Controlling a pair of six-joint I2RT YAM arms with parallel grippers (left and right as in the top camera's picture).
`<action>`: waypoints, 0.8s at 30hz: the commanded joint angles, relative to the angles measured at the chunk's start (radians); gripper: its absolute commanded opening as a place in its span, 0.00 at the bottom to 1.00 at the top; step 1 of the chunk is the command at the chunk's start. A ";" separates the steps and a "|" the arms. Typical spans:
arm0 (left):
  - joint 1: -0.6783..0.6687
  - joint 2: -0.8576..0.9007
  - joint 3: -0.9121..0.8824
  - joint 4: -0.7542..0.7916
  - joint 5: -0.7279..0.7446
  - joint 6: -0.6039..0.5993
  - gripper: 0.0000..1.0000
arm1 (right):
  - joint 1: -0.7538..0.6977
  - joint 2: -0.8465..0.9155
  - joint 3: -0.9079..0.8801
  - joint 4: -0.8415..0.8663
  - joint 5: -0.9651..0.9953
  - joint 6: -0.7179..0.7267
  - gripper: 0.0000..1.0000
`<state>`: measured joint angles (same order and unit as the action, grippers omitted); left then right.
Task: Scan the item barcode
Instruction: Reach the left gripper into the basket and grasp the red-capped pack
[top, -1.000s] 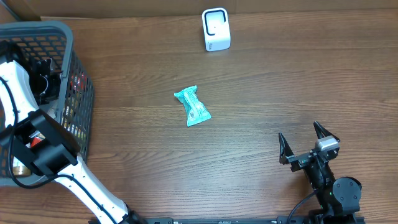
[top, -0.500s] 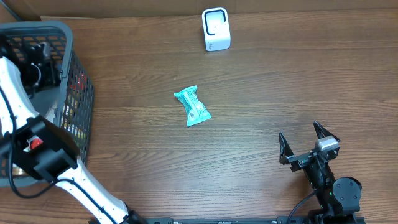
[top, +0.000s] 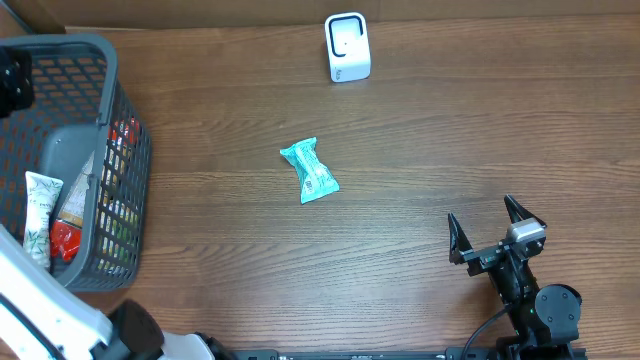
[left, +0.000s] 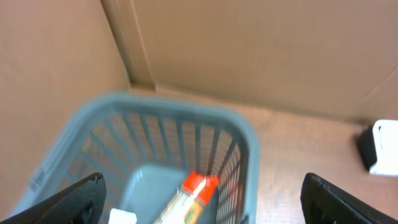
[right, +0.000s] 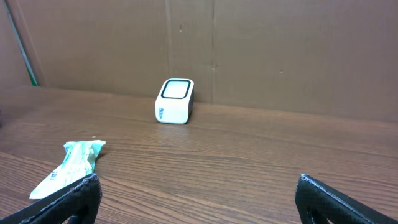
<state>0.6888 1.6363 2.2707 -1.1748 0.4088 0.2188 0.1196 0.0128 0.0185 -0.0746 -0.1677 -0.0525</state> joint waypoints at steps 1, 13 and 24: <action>-0.002 -0.008 0.006 0.028 0.029 0.085 0.94 | 0.005 -0.010 -0.011 0.005 0.010 -0.001 1.00; 0.000 0.237 -0.117 0.029 -0.028 0.237 0.83 | 0.005 -0.010 -0.011 0.005 0.010 -0.001 1.00; 0.000 0.300 -0.542 0.213 -0.180 0.230 1.00 | 0.005 -0.010 -0.011 0.005 0.010 -0.001 1.00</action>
<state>0.6872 1.9491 1.8179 -1.0119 0.3054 0.4454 0.1196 0.0128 0.0185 -0.0746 -0.1673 -0.0528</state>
